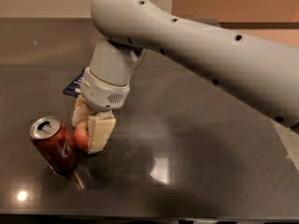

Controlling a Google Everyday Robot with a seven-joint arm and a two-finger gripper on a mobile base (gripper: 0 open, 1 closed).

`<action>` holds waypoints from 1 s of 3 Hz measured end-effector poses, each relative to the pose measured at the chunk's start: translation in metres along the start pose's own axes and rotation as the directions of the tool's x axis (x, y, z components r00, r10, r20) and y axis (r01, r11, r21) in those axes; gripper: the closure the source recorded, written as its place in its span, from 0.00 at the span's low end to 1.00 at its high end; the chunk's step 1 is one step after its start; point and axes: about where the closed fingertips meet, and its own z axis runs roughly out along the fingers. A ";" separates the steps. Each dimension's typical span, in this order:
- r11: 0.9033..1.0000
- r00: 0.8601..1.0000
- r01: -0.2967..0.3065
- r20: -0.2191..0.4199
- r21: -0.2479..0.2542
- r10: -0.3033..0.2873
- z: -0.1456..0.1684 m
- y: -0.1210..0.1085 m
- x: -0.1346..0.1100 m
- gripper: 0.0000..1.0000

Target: Move apple near coke can

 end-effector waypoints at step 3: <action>1.000 1.000 0.005 -0.003 0.001 -0.005 0.000 0.001 -0.003 0.00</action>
Offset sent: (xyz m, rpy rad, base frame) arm -0.0009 0.0008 0.0005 0.0000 -0.0021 0.0016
